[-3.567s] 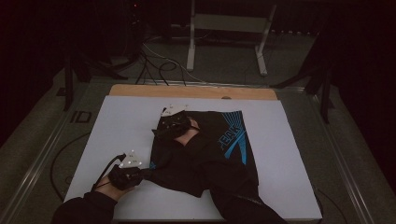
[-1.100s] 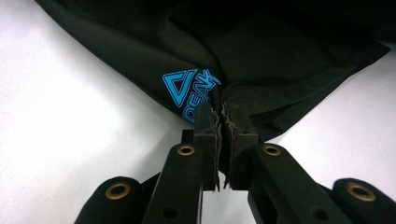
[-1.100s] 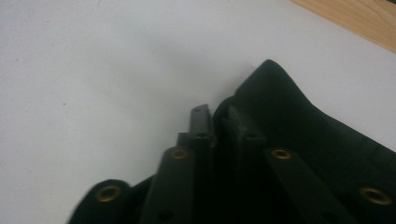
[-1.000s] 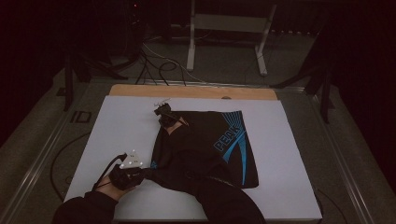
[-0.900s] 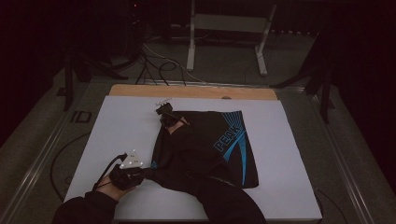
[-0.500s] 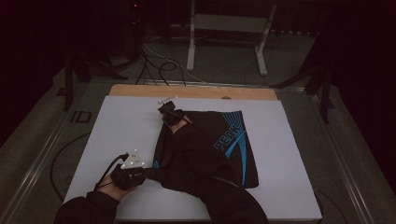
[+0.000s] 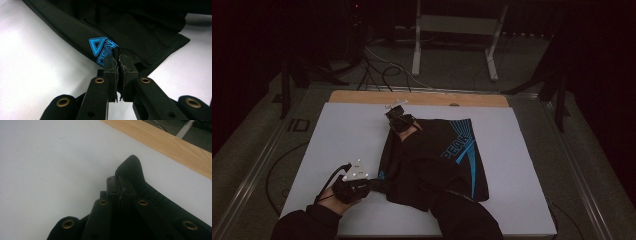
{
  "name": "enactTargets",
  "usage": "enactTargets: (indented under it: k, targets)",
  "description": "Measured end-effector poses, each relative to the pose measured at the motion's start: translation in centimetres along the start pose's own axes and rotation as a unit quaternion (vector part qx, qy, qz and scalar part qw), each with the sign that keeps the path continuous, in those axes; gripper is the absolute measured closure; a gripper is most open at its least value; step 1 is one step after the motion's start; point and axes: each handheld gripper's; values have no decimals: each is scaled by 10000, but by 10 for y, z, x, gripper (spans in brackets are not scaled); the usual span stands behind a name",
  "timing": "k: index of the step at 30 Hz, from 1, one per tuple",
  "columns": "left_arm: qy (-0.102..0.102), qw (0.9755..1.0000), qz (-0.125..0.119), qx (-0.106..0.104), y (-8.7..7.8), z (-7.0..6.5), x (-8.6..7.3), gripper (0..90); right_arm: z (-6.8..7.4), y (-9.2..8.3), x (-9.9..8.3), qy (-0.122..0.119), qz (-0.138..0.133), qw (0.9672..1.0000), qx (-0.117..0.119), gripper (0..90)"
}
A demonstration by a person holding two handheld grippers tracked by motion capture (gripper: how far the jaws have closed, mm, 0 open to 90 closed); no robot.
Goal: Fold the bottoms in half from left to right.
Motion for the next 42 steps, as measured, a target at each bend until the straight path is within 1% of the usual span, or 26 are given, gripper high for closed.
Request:
enactTargets:
  k: [8, 10, 11, 12, 15, 19, 22, 25, 26, 28, 29, 34, 35, 42]
  targets:
    - [64, 10000, -16, -48, 1, -3, 6, 860, -9, -8, 2, 24, -95, 9999, -28, 889]
    - [101, 9999, -44, -71, 0, -5, 9, 860, -13, -14, 3, 56, -124, 9999, -42, 889]
    - [101, 9999, -44, -71, 0, -5, 9, 860, -13, -14, 3, 56, -124, 9999, -42, 889]
    - [134, 9999, -59, -81, 0, -7, 12, 860, -16, -17, 3, 46, -167, 9998, -31, 889]
    - [187, 9997, -76, -99, 0, -10, 17, 860, -19, -20, 3, 103, -193, 9997, -57, 889]
    - [243, 9996, -87, -143, 2, -12, 22, 860, -25, -23, 1, 121, -199, 9997, -69, 890]
    - [249, 9995, -100, -167, 3, -13, 25, 860, -29, -24, -1, 133, -210, 9997, -68, 891]
    - [287, 9994, -80, -172, 3, -14, 27, 860, -32, -25, -1, 155, -172, 9997, -69, 891]
    - [307, 9993, -93, -181, 4, -15, 29, 860, -34, -26, -2, 172, -193, 9996, -111, 893]
    - [329, 9992, -95, -182, 5, -15, 31, 860, -36, -27, -3, 180, -246, 9995, -106, 893]
    - [336, 9992, -91, -203, 6, -16, 32, 860, -37, -28, -3, 174, -280, 9994, -141, 893]
    - [392, 9990, -78, -216, 8, -17, 36, 860, -42, -31, -4, 185, -305, 9993, -135, 893]
    - [400, 9989, -80, -230, 9, -18, 37, 860, -42, -33, -5, 194, -305, 9992, -170, 893]
    - [487, 9984, -98, -279, 11, -21, 46, 860, -56, -39, -8, 195, -324, 9991, -208, 893]
Point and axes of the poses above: each handheld gripper's, and its own axes: y roughly forward along the jaws, x roughly out of its top, z roughly to its left, and after that the axes turned 15 degrees about -x, right-handed
